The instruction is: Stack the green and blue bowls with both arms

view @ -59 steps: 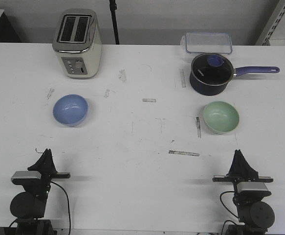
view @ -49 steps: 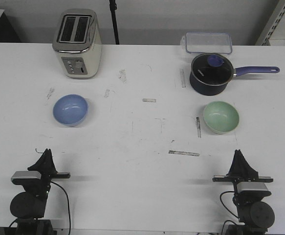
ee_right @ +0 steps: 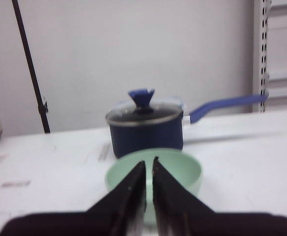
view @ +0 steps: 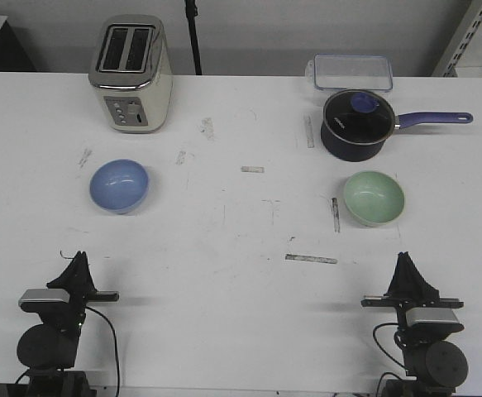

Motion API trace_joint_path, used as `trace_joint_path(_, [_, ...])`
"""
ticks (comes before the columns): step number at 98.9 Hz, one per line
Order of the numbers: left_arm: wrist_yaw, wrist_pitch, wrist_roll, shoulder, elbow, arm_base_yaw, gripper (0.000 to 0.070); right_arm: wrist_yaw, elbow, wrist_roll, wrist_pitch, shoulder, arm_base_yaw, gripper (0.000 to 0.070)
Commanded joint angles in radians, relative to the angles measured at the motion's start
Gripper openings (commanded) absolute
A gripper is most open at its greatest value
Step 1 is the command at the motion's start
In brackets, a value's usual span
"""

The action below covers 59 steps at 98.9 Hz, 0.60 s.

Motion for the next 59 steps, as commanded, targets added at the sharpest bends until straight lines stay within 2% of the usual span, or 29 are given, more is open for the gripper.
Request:
trace_joint_path(1, [0.001, 0.016, 0.008, -0.002, -0.023, 0.001, 0.0001, -0.002, 0.046, -0.047, 0.009, 0.012, -0.002, 0.0014])
trace_joint_path(31, [0.001, 0.016, 0.008, -0.002, -0.023, 0.001, 0.0001, 0.006, 0.237, -0.158, -0.107, 0.201, -0.002, 0.0014])
trace_joint_path(59, [0.001, 0.016, 0.008, -0.002, -0.023, 0.001, 0.0001, 0.006, 0.401, -0.180, -0.215, 0.471, -0.002, 0.0014])
